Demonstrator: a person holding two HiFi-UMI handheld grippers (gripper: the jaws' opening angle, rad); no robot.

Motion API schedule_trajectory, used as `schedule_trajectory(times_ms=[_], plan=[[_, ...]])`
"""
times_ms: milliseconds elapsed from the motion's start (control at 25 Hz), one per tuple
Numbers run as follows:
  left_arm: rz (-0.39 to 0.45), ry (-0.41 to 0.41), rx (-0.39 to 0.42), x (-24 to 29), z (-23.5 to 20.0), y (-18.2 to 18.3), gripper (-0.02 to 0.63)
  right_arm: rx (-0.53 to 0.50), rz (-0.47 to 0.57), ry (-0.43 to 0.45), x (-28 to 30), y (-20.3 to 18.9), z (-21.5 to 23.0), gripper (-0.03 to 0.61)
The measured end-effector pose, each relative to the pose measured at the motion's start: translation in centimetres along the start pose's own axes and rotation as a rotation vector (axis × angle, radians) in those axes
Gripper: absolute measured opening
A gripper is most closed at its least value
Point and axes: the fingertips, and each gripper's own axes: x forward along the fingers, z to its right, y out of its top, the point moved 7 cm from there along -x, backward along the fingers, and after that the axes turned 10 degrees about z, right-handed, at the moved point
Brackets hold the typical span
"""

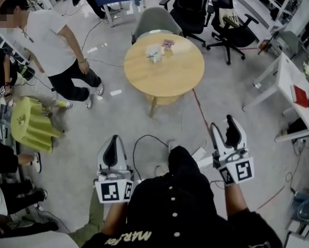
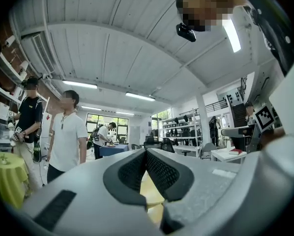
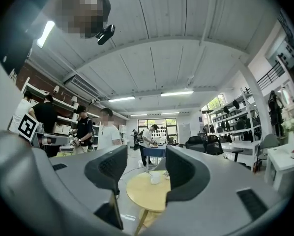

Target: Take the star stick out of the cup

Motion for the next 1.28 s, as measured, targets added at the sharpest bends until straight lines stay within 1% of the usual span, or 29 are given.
schedule_trajectory(times_ms=[80, 200, 320, 400, 560, 640, 720, 880, 1040, 1160, 1280], plan=[[-0.004, -0.006, 0.003, 1.3, -0.4, -0.6, -0.003, 0.016, 0.016, -0.009, 1.7, -0.3, 0.4, 0.233], [-0.008, -0.007, 0.011, 3.9, -1.3, -1.6, -0.003, 0.016, 0.019, 0.003, 4.6, -1.7, 1.5, 0.233], [-0.017, 0.011, 0.015, 7.4, -2.1, -2.9, -0.003, 0.026, 0.027, 0.016, 7.9, -3.4, 3.4, 0.233], [-0.016, 0.021, 0.011, 10.2, -2.2, -3.4, -0.003, 0.048, 0.043, 0.025, 10.6, -3.9, 4.9, 0.233], [0.005, 0.031, 0.033, 16.7, -2.5, -4.1, -0.003, 0.049, 0.053, 0.047, 16.2, -5.3, 8.8, 0.233], [0.02, 0.048, 0.041, 19.9, -2.8, -4.4, -0.003, 0.022, 0.013, 0.039, 18.2, -6.7, 11.4, 0.233], [0.039, 0.072, 0.05, 22.9, -3.0, -4.4, -0.003, 0.023, -0.008, 0.037, 20.4, -7.5, 13.6, 0.233], [0.06, 0.108, 0.062, 28.7, -3.2, -4.3, -0.003, 0.043, 0.01, 0.046, 25.1, -7.8, 17.8, 0.235], [0.085, 0.136, 0.072, 34.8, -3.7, -3.9, -0.003, 0.049, 0.036, 0.051, 30.8, -7.2, 22.1, 0.235], [0.079, 0.166, 0.07, 38.7, -4.1, -4.4, -0.003, 0.06, 0.038, 0.075, 34.5, -7.6, 24.6, 0.235], [0.066, 0.2, 0.066, 41.5, -4.1, -5.5, -0.003, 0.054, 0.027, 0.1, 37.4, -8.7, 26.8, 0.236]])
